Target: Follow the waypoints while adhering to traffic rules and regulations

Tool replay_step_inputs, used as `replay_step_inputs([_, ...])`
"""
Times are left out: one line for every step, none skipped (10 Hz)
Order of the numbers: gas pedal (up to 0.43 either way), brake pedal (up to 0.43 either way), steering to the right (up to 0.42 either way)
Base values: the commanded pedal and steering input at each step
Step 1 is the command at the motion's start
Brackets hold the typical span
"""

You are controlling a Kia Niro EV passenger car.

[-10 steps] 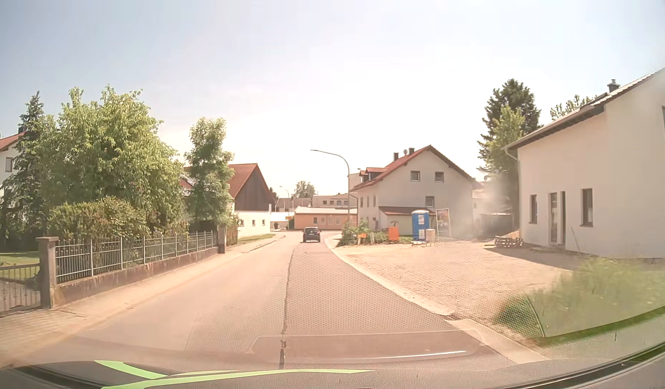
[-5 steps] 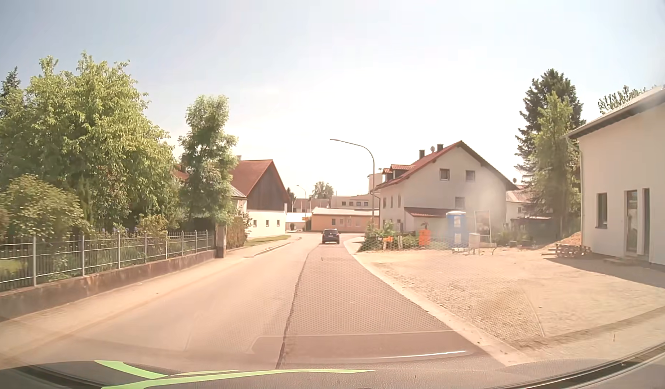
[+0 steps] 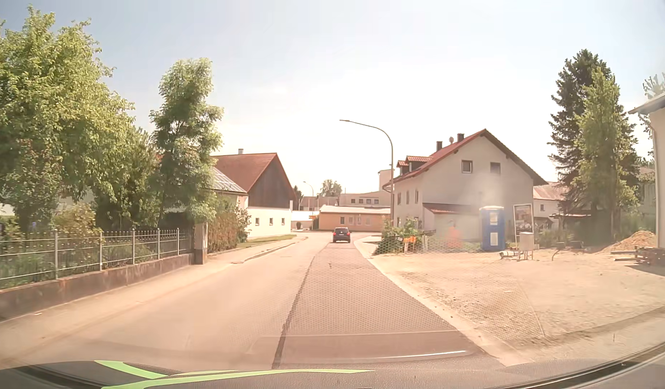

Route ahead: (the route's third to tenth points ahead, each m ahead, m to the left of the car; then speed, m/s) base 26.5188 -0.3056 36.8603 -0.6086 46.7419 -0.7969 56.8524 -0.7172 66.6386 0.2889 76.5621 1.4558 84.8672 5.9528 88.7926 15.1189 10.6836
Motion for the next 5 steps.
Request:
replay_step_inputs([0.177, 0.000, -0.011])
replay_step_inputs([0.169, 0.000, -0.010])
replay_step_inputs([0.169, 0.000, -0.007])
replay_step_inputs([0.169, 0.000, -0.007])
replay_step_inputs([0.157, 0.000, -0.007])
